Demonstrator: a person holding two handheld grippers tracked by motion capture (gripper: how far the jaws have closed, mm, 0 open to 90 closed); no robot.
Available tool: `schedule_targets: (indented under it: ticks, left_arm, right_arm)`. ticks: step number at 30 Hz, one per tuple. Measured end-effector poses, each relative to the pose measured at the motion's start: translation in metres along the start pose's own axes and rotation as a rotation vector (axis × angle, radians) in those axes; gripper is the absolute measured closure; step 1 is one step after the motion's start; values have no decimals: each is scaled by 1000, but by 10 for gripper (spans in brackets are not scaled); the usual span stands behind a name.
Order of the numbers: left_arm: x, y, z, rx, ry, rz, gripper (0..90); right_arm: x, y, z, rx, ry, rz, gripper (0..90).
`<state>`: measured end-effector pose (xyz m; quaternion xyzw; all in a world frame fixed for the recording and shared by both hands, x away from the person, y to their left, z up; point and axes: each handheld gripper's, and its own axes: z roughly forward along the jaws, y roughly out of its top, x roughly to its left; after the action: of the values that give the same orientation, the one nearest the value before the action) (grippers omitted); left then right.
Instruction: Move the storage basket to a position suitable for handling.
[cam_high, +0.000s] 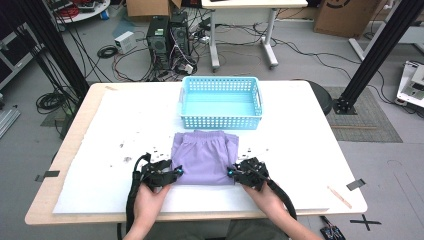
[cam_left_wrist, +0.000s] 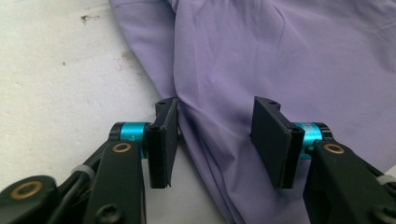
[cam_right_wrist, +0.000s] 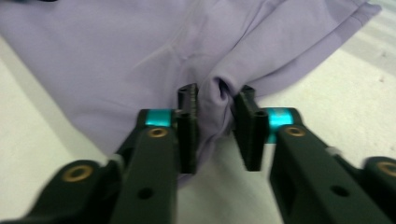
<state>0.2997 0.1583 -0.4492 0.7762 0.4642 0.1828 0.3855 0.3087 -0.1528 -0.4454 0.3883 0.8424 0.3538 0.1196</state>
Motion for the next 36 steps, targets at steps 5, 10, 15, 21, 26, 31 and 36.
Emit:
schedule_targets:
  ticks: [5,10,15,21,26,31,36]
  left_arm:
    - [-5,3,5,-8,-63,1,748]
    - [-6,6,8,-7,-94,-11,796]
    - [-15,9,13,-2,-140,-1,801]
    - [-40,12,20,11,-202,45,800]
    - [-57,12,23,12,-240,96,800]
    - [-71,9,20,24,-284,123,800]
    - [-78,5,17,24,-313,130,800]
  right_arm:
    - [0,0,0,0,35,-19,834]
    - [-2,-3,-3,-4,35,-25,849]
    - [-10,-10,-13,4,21,-20,850]
    - [-28,-25,-33,6,6,12,849]
    - [-37,-43,-52,-4,0,24,848]
    - [-36,-57,-65,-7,-11,22,847]
    - [-35,-66,-72,-7,-5,24,845]
